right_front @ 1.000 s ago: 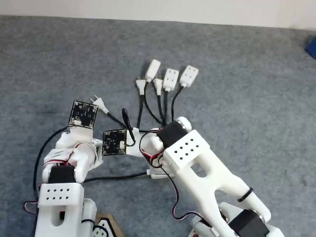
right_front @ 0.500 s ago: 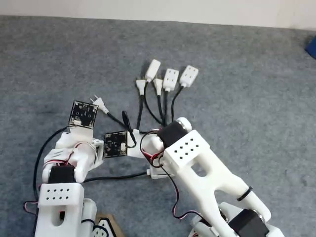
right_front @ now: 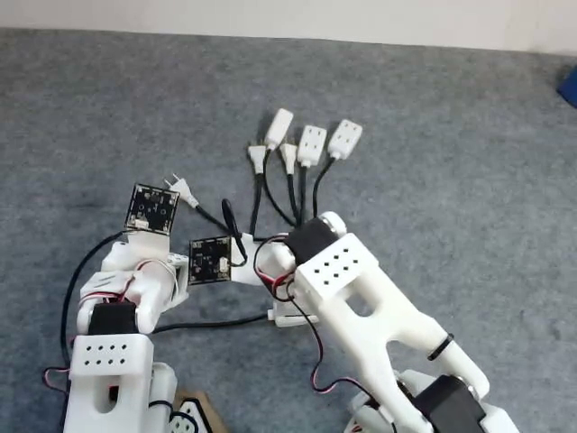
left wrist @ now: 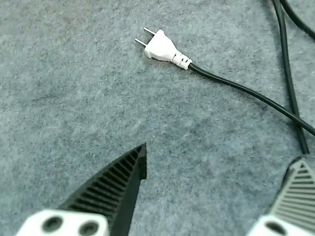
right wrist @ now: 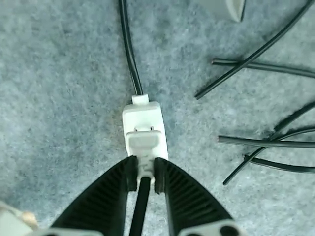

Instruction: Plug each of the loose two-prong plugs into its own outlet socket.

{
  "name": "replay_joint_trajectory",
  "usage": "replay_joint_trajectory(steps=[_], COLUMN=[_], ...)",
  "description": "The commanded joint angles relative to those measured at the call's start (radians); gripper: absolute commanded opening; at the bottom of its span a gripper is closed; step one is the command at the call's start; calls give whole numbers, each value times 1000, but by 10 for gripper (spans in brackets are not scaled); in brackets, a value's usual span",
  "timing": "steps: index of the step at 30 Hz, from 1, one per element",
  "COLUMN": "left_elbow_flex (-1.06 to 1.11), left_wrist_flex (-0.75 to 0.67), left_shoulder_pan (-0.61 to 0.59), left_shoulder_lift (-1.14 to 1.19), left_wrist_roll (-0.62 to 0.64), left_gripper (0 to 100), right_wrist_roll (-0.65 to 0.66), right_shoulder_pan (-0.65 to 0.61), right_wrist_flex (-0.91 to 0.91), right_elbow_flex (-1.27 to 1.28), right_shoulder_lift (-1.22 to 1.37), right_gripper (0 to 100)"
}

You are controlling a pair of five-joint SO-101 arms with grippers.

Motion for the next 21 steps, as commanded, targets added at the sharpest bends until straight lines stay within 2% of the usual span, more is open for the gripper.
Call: replay_joint_trajectory(steps=[1, 15, 21], left_elbow_flex=[-5, -5, -5], left_wrist_flex=[-18, -18, -18], left_shoulder_pan=[-5, -5, -5], left_shoulder_lift=[-1, -1, -1], left_wrist_roll=[-8, -8, -8], left_gripper=[414, 414, 414], right_wrist_roll=[20, 46, 44], right_shoulder_pan=[12, 54, 53], right_wrist_flex=[-15, -19, -154], right_elbow_flex=[-1, 13, 173], right_shoulder_lift=[30, 39, 38], right_gripper=[7, 7, 7])
